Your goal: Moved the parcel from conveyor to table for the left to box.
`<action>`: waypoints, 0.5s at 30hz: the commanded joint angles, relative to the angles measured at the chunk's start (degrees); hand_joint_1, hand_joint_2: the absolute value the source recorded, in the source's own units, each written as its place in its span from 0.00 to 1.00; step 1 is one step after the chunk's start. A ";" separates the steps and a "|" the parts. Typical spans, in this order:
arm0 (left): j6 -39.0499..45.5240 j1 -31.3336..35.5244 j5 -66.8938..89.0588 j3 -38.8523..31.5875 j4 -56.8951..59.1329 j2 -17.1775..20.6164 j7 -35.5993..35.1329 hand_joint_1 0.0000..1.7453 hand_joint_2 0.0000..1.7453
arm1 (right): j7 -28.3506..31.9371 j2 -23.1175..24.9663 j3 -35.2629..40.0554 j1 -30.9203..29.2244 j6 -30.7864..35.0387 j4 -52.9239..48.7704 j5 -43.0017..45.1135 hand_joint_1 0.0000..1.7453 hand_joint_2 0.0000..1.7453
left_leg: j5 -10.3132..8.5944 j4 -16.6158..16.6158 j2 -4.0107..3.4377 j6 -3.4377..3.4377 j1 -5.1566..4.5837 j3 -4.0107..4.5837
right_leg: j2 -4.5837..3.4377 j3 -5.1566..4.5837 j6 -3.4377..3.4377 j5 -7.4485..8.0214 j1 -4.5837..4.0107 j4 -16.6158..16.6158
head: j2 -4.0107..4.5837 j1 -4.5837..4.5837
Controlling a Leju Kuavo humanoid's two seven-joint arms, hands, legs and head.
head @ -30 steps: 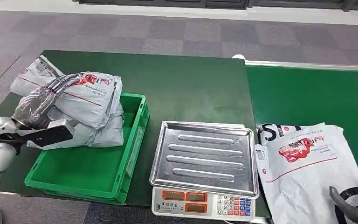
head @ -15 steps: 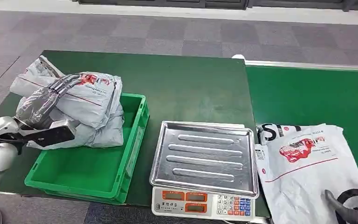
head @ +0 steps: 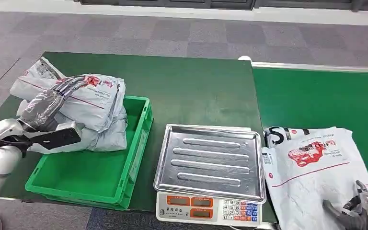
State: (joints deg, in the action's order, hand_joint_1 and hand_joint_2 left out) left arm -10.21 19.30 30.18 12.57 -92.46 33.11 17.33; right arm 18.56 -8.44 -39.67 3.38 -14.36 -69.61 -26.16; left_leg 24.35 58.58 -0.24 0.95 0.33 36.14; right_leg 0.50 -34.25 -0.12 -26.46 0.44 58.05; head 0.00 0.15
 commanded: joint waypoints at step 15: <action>-1.42 0.72 -0.87 0.50 1.38 -0.61 -0.31 0.00 1.00 | -0.34 -1.43 2.59 -4.27 -1.11 11.52 -3.52 0.00 1.00 | 0.02 -0.15 -0.02 -0.01 0.05 -0.27 | -0.07 0.31 0.00 0.01 -0.05 -0.19 | 0.00 0.00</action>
State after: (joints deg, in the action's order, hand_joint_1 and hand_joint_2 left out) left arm -10.25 18.85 30.05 12.55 -92.63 33.00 17.14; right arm 18.80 -8.74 -39.74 1.66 -14.43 -66.71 -26.84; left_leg 24.35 58.57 -0.23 0.95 0.33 36.14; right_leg 0.50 -34.22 -0.12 -26.46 0.43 58.05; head 0.00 0.15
